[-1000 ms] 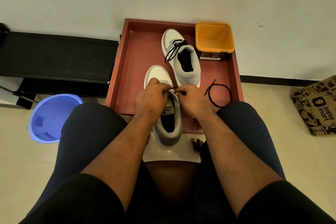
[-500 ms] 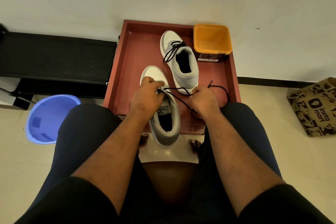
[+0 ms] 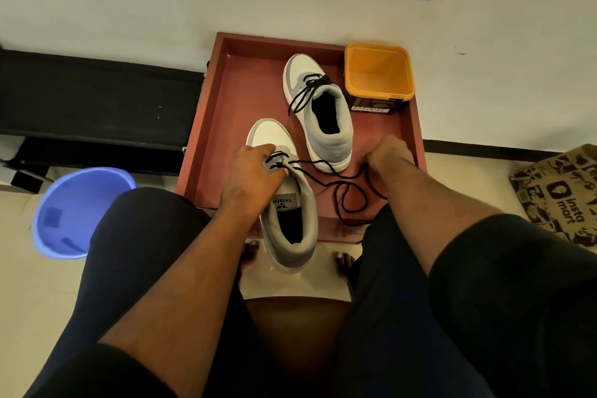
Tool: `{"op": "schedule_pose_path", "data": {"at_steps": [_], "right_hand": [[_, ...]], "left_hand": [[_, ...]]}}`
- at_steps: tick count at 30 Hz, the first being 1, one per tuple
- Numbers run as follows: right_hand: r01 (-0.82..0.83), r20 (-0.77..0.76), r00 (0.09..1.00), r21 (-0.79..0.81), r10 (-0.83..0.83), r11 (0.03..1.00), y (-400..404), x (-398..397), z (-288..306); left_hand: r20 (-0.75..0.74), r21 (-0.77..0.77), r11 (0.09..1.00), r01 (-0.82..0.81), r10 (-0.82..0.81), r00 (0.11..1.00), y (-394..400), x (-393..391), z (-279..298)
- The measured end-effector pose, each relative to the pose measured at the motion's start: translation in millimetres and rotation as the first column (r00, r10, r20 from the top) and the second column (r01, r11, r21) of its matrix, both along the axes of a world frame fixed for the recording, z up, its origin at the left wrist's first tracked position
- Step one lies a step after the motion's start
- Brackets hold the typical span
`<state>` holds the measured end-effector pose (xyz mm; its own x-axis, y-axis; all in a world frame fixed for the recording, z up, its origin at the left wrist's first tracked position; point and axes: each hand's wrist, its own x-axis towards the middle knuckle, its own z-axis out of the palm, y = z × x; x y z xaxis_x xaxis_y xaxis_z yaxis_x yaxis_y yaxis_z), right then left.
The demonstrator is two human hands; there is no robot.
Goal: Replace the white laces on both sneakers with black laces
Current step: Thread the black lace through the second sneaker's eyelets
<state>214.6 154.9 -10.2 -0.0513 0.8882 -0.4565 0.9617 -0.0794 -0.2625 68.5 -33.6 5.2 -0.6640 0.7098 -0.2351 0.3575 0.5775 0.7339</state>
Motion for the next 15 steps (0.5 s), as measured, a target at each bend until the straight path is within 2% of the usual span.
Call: {"op": "schedule_pose_path", "data": {"at_steps": [4,7,9,11,13,15], "right_hand": [[-0.020,0.001,1.000,0.019,0.020,1.000,-4,-10,-9],[0.104,-0.167,0.981,0.034,-0.097,0.994,0,-9,-8],[0.266,-0.377,0.897,0.043,-0.231,0.963,7,-5,-6],[0.355,-0.556,0.785,0.040,-0.275,0.934,8,0,3],[0.322,-0.640,0.741,0.077,-0.201,0.944,-1,5,20],[0.221,-0.704,0.705,0.108,-0.082,0.969,-14,9,32]], "left_hand": [[0.124,-0.072,0.995,0.069,-0.060,0.990,-7,-1,8],[0.173,-0.144,0.989,0.021,0.005,0.985,-11,-5,10],[0.204,-0.157,0.987,-0.029,0.062,0.977,-11,-7,9],[0.196,-0.144,0.988,-0.055,0.083,0.977,-12,-7,10],[0.173,-0.131,0.989,-0.062,0.085,0.981,-12,-5,12],[0.176,-0.126,0.990,-0.071,0.093,0.980,-13,-4,13]]}}
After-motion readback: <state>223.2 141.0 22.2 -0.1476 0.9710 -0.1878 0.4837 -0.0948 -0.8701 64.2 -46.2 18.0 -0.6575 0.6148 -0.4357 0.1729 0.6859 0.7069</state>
